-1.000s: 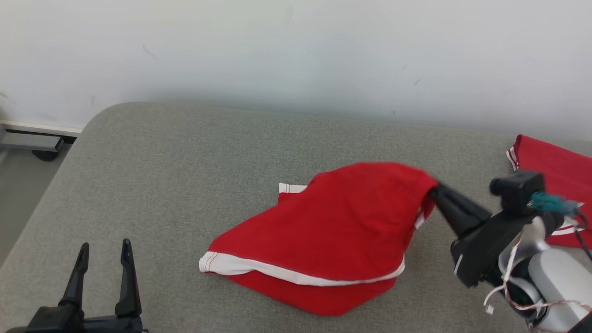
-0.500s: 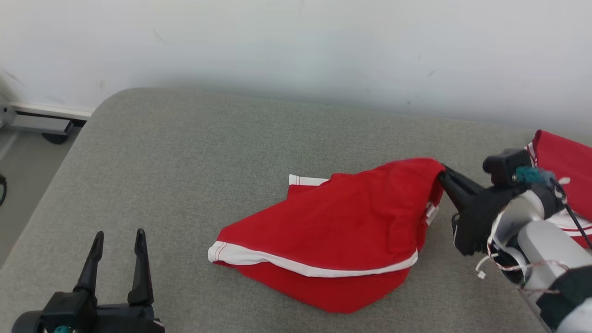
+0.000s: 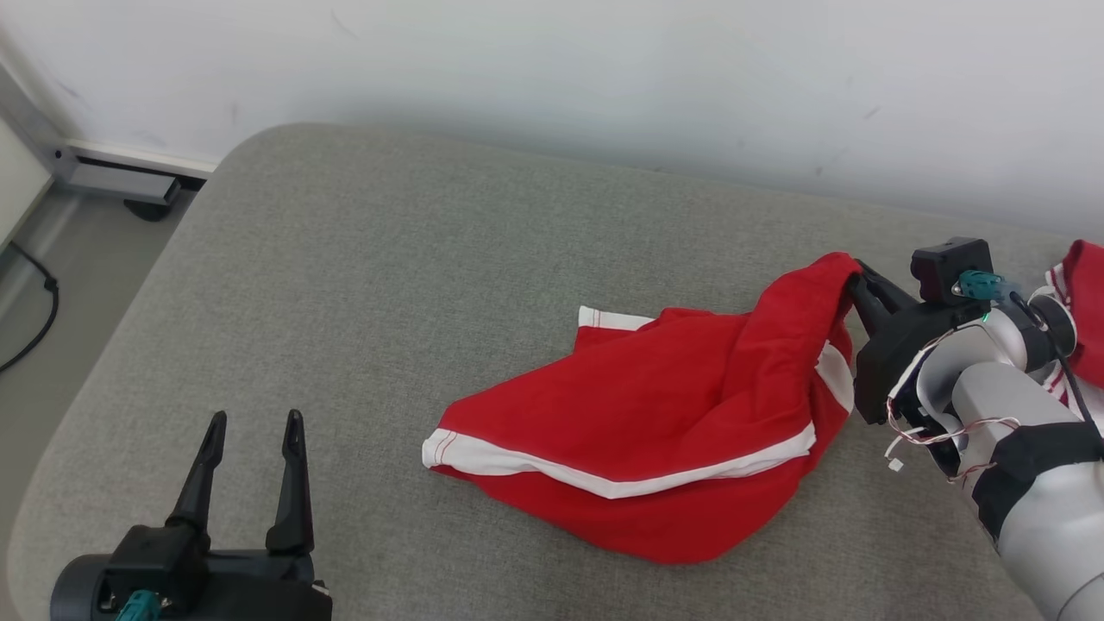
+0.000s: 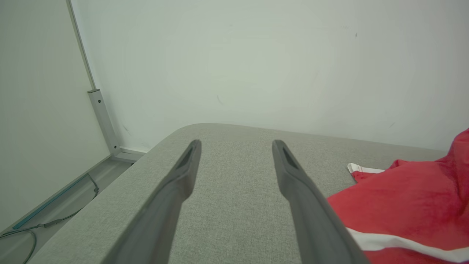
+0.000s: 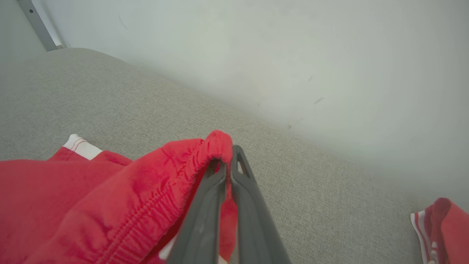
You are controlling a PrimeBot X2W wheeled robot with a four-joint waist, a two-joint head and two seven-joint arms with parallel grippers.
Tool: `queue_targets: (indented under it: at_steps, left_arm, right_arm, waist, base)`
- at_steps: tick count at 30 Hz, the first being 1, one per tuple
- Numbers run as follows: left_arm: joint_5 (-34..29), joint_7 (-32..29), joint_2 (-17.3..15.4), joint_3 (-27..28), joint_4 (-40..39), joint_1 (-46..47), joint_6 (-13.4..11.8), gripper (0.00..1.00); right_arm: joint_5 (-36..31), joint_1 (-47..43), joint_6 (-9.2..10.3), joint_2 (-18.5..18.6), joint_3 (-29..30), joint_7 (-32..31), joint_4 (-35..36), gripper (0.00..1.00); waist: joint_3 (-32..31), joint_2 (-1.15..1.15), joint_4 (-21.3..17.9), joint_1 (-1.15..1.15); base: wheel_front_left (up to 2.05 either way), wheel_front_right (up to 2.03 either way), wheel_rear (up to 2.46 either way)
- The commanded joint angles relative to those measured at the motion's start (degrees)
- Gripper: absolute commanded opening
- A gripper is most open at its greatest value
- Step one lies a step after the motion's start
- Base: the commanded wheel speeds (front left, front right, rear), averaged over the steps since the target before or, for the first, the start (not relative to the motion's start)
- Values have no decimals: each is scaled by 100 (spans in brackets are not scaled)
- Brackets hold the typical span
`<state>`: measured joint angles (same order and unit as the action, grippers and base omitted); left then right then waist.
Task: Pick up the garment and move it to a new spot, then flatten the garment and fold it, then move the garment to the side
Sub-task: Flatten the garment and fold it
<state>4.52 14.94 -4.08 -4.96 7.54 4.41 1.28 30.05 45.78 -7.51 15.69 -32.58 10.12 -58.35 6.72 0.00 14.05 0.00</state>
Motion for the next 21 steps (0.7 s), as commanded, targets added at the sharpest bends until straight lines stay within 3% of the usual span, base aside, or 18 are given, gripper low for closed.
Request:
queue_targets:
  at_steps: [1, 3, 5, 6, 7, 14, 21]
  left_arm:
    - [-32, 37, 0, -5, 13, 94, 12, 100]
    - [-33, 37, 12, -33, 30, 112, 29, 100]
    - [-37, 37, 24, -54, 55, 118, 41, 100]
    - [-40, 37, 31, -60, 62, 123, 45, 100]
    - [-38, 37, 36, -63, 70, 125, 49, 100]
    - [-55, 37, 45, 13, 121, 126, 59, 100]
    - [-51, 37, 52, 93, 143, 75, 44, 100]
  right_arm:
    - [-79, 113, 6, -30, -36, 104, -182, 0]
    - [-93, 203, 6, -112, -68, 229, -447, 0]
    - [-127, 282, 6, -155, -90, 328, -658, 42]
    - [-117, 296, 6, -196, -92, 371, -738, 75]
    - [-90, 302, 6, -229, -92, 403, -797, 100]
    - [54, 277, 6, -133, -124, 507, -773, 100]
    - [482, -265, 6, 159, 313, 508, 479, 100]
  waist:
    - [63, 0, 89, 0]
    - [80, 0, 125, 0]
    - [86, 0, 146, 0]
    - [88, 0, 150, 0]
    - [90, 0, 145, 0]
    - [15, 0, -40, 0]
    - [-87, 0, -337, 0]
  base:
    - [0, 0, 0]
    - [0, 0, 0]
    - [0, 0, 0]
    - [0, 0, 0]
    - [0, 0, 0]
    - [0, 0, 0]
    - [0, 0, 0]
